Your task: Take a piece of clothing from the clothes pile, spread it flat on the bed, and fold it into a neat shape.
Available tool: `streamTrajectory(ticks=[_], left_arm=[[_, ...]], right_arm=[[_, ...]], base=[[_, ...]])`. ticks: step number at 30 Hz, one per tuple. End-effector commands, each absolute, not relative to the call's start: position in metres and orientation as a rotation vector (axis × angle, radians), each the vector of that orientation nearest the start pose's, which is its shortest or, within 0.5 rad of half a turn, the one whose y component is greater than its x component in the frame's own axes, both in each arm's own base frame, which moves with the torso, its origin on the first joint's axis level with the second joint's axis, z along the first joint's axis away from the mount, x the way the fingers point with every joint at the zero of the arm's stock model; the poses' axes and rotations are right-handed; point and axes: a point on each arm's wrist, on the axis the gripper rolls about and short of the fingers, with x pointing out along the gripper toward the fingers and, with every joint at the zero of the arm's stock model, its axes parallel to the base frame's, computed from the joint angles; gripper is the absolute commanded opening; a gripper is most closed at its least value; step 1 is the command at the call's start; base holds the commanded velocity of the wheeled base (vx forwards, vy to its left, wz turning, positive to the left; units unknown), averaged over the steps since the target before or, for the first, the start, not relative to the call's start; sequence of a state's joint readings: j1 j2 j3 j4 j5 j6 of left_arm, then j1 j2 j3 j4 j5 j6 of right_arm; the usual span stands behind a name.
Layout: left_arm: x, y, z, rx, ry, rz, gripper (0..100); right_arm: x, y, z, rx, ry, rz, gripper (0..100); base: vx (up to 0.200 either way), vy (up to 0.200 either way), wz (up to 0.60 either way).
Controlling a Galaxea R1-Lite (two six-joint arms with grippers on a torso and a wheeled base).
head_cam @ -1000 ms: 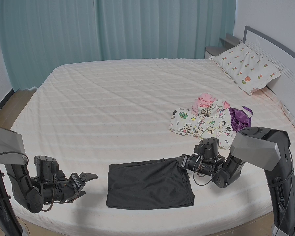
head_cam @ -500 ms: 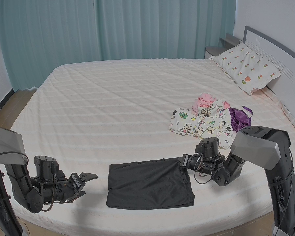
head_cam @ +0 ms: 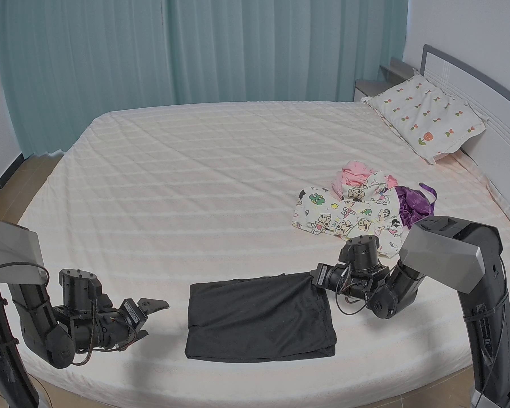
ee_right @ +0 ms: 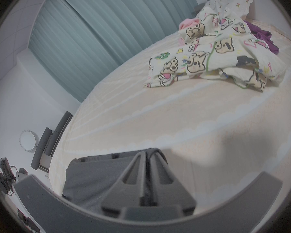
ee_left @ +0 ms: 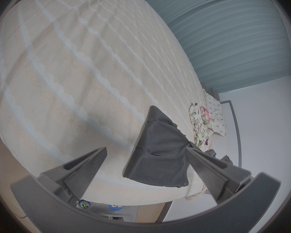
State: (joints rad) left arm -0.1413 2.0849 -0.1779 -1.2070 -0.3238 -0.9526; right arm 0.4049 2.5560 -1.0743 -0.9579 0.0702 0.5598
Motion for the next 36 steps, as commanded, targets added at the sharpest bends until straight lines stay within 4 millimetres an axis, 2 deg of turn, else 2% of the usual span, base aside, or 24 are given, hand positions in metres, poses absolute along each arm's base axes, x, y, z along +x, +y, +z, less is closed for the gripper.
streamTrajectory(ticks=[1,5,9,14,19,23,26,29,36], left_arm=[[0.235,-0.041,0.006,-0.959,0.864,-0.077,100],[0.235,-0.041,0.006,-0.960,0.866,-0.077,100],[0.235,-0.041,0.006,-0.959,0.864,-0.077,100],[0.235,-0.041,0.006,-0.960,0.865,-0.078,100],[0.235,-0.041,0.006,-0.958,0.866,-0.078,100],[0.235,-0.041,0.006,-0.958,0.866,-0.076,100],[0.235,-0.041,0.006,-0.958,0.867,-0.077,100],[0.234,-0.041,0.006,-0.958,0.866,-0.078,100],[0.235,-0.041,0.006,-0.958,0.867,-0.077,100]], right_arm=[[0.395,0.170,-0.053,0.445,0.659,0.295,100],[0.393,0.168,-0.052,0.445,0.663,0.289,100],[0.392,0.164,-0.042,0.446,0.640,0.278,100],[0.369,0.158,-0.034,0.421,0.690,0.295,100],[0.350,0.155,-0.034,0.317,0.733,0.360,100],[0.340,0.165,-0.034,0.308,0.770,0.424,100],[0.327,0.183,-0.049,0.255,0.841,0.455,100],[0.328,0.189,-0.051,0.249,0.849,0.467,100],[0.331,0.181,-0.051,0.239,0.841,0.394,100]], base=[[0.000,0.000,0.00],[0.000,0.000,0.00],[0.000,0.000,0.00],[0.000,0.000,0.00],[0.000,0.000,0.00],[0.000,0.000,0.00],[0.000,0.000,0.00],[0.000,0.000,0.00],[0.000,0.000,0.00]])
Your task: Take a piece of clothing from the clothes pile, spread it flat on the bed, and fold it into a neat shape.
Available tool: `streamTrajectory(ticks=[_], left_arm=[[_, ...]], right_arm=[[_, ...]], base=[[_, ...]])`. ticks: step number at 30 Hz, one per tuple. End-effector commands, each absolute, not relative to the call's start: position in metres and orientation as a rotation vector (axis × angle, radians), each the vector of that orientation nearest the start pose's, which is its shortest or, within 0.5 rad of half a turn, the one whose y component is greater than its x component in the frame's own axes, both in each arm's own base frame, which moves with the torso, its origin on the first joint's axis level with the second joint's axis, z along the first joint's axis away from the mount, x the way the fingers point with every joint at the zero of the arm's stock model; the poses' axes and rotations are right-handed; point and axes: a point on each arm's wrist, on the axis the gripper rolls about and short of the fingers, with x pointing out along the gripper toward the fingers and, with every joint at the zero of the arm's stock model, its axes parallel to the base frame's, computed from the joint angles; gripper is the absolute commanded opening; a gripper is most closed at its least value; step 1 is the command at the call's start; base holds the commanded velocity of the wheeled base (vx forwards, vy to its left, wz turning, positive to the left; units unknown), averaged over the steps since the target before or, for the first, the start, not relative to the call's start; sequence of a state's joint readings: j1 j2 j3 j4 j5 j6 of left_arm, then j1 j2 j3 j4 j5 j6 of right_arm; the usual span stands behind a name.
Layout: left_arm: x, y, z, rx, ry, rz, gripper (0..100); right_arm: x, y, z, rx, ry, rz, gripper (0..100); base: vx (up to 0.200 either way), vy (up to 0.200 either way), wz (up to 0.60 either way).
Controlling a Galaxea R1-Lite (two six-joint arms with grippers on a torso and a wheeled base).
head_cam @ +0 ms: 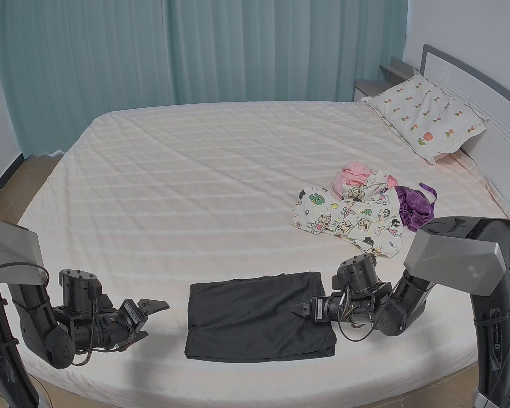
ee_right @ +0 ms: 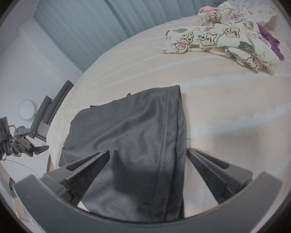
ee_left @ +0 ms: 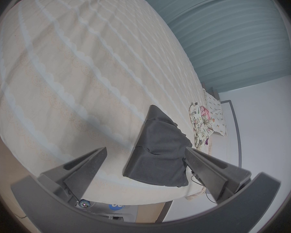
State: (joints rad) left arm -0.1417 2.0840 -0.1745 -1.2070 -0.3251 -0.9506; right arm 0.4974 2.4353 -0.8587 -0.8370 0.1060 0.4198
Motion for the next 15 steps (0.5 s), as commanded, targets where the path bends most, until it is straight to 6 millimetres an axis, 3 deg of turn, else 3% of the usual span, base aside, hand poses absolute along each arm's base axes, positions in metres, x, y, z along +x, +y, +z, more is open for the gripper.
streamTrajectory(ticks=[1,9,15], left_arm=[[0.2345,-0.0406,0.0059,-0.958,0.867,-0.077,100],[0.2345,-0.0406,0.0063,-0.958,0.866,-0.078,100],[0.2345,-0.0406,0.0063,-0.958,0.866,-0.078,100]], right_arm=[[0.3316,0.1799,-0.0504,0.236,0.838,0.379,100],[0.3282,0.1788,-0.0551,0.216,0.868,0.349,100],[0.3285,0.1860,-0.0542,0.251,0.881,0.421,100]], base=[[0.000,0.000,0.00],[0.000,0.000,0.00],[0.000,0.000,0.00]])
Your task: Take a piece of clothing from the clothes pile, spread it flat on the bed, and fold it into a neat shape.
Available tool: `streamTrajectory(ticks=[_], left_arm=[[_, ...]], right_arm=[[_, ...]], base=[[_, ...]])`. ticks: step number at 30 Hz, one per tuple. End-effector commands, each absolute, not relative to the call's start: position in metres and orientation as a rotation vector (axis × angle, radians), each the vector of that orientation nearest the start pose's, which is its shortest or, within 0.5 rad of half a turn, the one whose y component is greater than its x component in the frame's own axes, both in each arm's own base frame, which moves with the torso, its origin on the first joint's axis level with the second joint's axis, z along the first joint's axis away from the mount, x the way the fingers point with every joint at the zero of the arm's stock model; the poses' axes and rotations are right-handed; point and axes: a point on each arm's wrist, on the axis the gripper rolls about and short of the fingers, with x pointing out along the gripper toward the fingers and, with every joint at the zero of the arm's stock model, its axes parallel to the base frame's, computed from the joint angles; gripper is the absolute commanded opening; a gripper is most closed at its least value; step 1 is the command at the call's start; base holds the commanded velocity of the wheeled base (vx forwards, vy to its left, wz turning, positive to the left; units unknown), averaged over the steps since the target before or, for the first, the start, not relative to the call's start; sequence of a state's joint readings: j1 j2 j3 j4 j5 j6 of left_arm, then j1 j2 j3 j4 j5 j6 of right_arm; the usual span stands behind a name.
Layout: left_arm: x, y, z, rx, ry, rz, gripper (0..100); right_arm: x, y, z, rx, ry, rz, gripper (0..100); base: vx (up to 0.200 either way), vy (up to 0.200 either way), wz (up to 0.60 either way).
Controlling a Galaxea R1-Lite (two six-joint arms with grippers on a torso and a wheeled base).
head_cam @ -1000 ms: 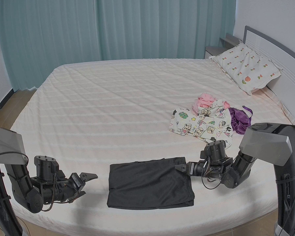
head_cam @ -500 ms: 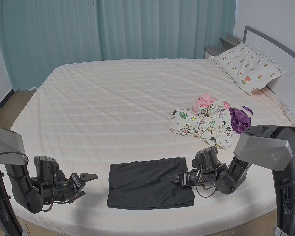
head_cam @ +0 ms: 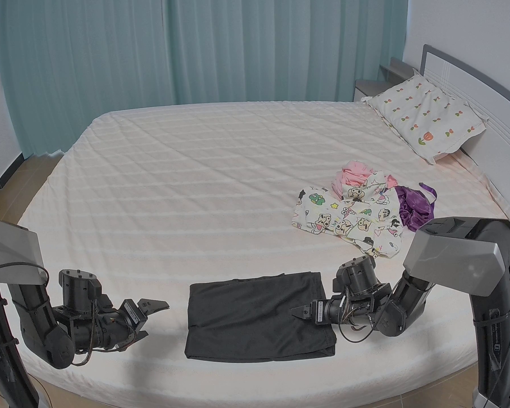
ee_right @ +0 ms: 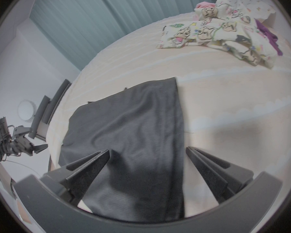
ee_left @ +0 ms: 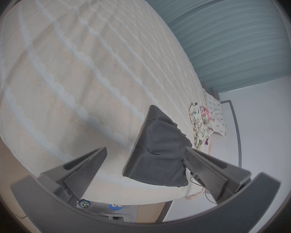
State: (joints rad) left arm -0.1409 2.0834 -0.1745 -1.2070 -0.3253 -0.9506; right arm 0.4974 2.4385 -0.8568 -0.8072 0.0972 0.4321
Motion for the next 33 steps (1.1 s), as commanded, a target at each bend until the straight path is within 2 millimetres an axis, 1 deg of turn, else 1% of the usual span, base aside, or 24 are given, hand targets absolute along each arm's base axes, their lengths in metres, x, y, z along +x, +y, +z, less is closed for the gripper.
streamTrajectory(ticks=[1,6,12,13,18,19,26,33], left_arm=[[0.234,-0.041,0.006,-0.958,0.866,-0.078,100],[0.234,-0.041,0.006,-0.958,0.866,-0.078,100],[0.234,-0.041,0.006,-0.958,0.866,-0.078,100],[0.234,-0.041,0.006,-0.958,0.866,-0.078,100],[0.234,-0.041,0.006,-0.958,0.866,-0.078,100],[0.234,-0.041,0.006,-0.958,0.866,-0.078,100],[0.235,-0.041,0.006,-0.958,0.867,-0.077,100],[0.235,-0.041,0.006,-0.958,0.865,-0.077,100]], right_arm=[[0.328,0.188,-0.054,0.255,0.889,0.438,100],[0.327,0.201,-0.051,0.269,0.888,0.524,100],[0.327,0.212,-0.054,0.259,0.891,0.551,100],[0.325,0.218,-0.055,0.250,0.892,0.567,100],[0.326,0.221,-0.057,0.234,0.905,0.561,100],[0.326,0.221,-0.057,0.226,0.909,0.555,0],[0.327,0.222,-0.056,0.227,0.903,0.546,0],[0.325,0.215,-0.047,0.281,0.908,0.517,0]], base=[[0.000,0.000,0.00],[0.000,0.000,0.00],[0.000,0.000,0.00],[0.000,0.000,0.00],[0.000,0.000,0.00],[0.000,0.000,0.00],[0.000,0.000,0.00],[0.000,0.000,0.00]])
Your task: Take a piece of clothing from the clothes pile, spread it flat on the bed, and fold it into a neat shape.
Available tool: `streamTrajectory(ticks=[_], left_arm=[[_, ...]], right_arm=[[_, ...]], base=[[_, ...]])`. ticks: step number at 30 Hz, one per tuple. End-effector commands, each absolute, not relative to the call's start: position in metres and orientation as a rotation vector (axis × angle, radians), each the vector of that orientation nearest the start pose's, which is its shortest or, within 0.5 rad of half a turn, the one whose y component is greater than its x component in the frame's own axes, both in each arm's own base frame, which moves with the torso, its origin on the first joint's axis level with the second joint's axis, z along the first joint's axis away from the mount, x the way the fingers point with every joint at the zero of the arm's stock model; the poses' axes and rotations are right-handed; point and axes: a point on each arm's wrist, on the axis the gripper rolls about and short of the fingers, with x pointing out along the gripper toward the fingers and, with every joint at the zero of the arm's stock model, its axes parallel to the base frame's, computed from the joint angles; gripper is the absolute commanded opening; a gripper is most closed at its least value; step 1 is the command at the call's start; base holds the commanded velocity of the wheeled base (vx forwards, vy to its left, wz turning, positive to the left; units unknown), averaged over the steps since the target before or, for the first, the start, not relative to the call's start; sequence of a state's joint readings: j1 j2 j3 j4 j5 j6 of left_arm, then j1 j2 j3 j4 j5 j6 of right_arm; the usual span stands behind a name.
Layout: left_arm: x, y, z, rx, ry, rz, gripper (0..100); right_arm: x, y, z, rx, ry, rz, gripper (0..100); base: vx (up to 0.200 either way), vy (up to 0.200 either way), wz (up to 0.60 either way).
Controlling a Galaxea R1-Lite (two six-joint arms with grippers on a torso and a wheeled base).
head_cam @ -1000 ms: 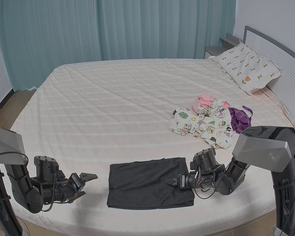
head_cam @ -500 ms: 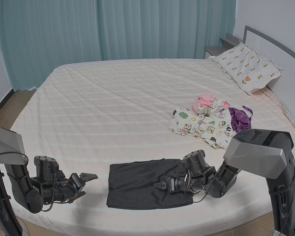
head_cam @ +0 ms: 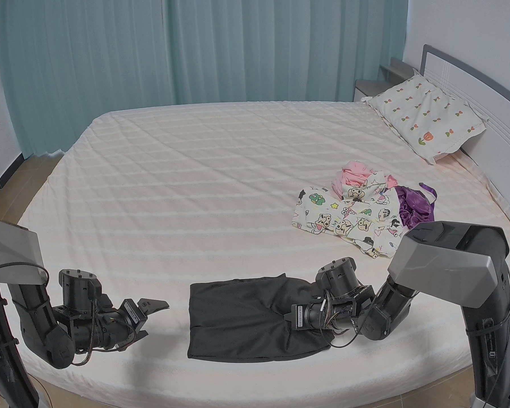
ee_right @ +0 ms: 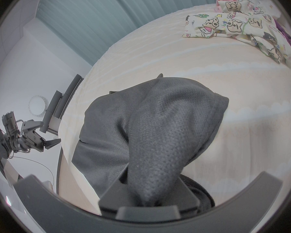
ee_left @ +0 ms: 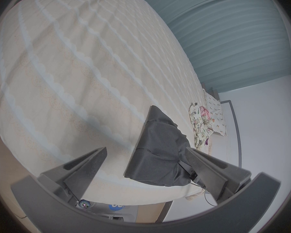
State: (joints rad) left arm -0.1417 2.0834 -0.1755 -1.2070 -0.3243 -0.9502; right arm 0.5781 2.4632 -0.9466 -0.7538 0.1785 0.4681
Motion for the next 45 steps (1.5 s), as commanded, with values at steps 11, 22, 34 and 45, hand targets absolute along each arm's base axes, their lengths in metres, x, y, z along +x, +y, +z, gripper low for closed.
streamTrajectory(ticks=[11,22,34,45], left_arm=[[0.234,-0.041,0.006,-0.954,0.869,-0.079,100],[0.235,-0.041,0.005,-0.955,0.869,-0.078,100],[0.235,-0.041,0.005,-0.954,0.870,-0.078,100],[0.235,-0.041,0.005,-0.953,0.872,-0.077,100]], right_arm=[[0.311,0.195,-0.034,0.341,0.928,0.480,0],[0.304,0.191,-0.032,0.371,0.938,0.515,0],[0.305,0.185,-0.029,0.389,0.938,0.520,0],[0.306,0.180,-0.029,0.393,0.942,0.509,0]], base=[[0.000,-0.164,0.00],[0.000,-0.200,0.00],[0.000,-0.200,0.00],[0.000,-0.200,0.00]])
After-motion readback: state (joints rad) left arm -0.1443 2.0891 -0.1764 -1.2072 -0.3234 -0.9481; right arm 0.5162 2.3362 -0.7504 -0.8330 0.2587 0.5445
